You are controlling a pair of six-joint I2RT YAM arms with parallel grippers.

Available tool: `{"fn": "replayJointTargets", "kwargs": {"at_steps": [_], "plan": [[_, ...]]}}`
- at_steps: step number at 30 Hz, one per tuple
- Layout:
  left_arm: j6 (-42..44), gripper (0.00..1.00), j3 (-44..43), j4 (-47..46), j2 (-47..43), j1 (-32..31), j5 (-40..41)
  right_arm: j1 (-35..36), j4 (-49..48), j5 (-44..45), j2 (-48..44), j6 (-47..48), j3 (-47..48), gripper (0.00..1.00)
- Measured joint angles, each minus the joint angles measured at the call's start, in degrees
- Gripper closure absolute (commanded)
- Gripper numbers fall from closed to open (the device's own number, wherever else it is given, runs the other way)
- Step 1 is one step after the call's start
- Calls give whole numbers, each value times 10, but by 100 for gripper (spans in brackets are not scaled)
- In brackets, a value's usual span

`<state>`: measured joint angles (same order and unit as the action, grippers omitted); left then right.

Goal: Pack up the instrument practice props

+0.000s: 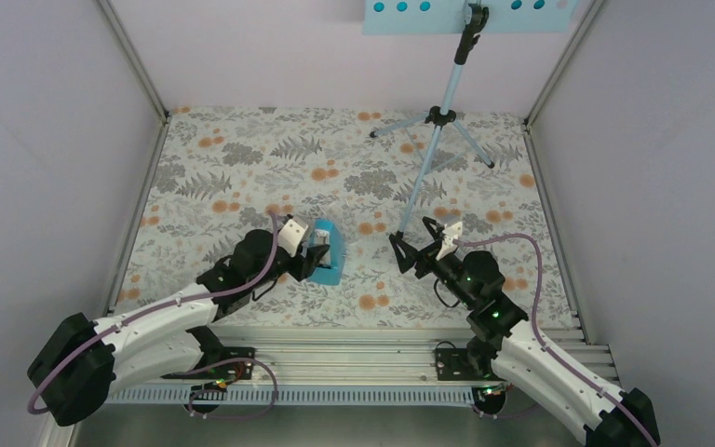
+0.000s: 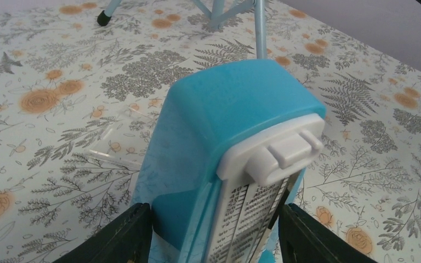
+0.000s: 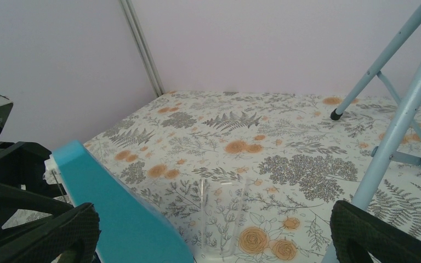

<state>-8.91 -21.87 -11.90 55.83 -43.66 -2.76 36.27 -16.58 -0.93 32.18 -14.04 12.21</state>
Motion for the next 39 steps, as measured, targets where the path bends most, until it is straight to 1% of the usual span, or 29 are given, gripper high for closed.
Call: {"fn": "replayJointTargets", "kwargs": {"at_steps": [9, 14, 16, 18, 22, 24, 27, 30, 31, 32, 33, 36, 39], "plan": [[7, 57, -2, 1, 1, -4, 9, 0, 0, 1, -4, 0, -1, 0], [8, 59, -2, 7, -6, -4, 12, 0, 2, 2, -7, 0, -5, 0], [8, 58, -2, 9, -7, -4, 13, 0, 4, 2, -9, 0, -7, 0], [8, 50, -2, 9, -8, -4, 13, 0, 6, 2, -11, 0, -7, 0], [3, 30, -2, 9, -10, -5, 10, 0, 8, 2, -12, 0, -7, 1], [3, 23, -2, 9, -14, -5, 8, 0, 10, 2, -12, -2, -7, 1], [-12, 15, -2, 11, -34, -5, 8, 0, 17, 2, -13, -6, -7, 1], [-35, 12, 5, 11, -64, -5, 9, 0, 27, 1, -10, -16, -6, 0], [-45, 11, 10, 11, -75, -5, 8, 0, 32, 0, -8, -22, -4, 3], [-56, 11, 16, 10, -82, -4, 6, 0, 37, -3, -4, -28, -2, 8], [-66, 11, 22, 10, -87, -4, 3, 0, 43, -8, 4, -37, 2, 15], [-101, 9, 46, 9, -89, 0, -10, 0, 50, -37, 44, -66, 12, 30], [-124, 9, 62, 17, -75, 3, -12, 0, 46, -89, 108, -102, 20, 38]]}}
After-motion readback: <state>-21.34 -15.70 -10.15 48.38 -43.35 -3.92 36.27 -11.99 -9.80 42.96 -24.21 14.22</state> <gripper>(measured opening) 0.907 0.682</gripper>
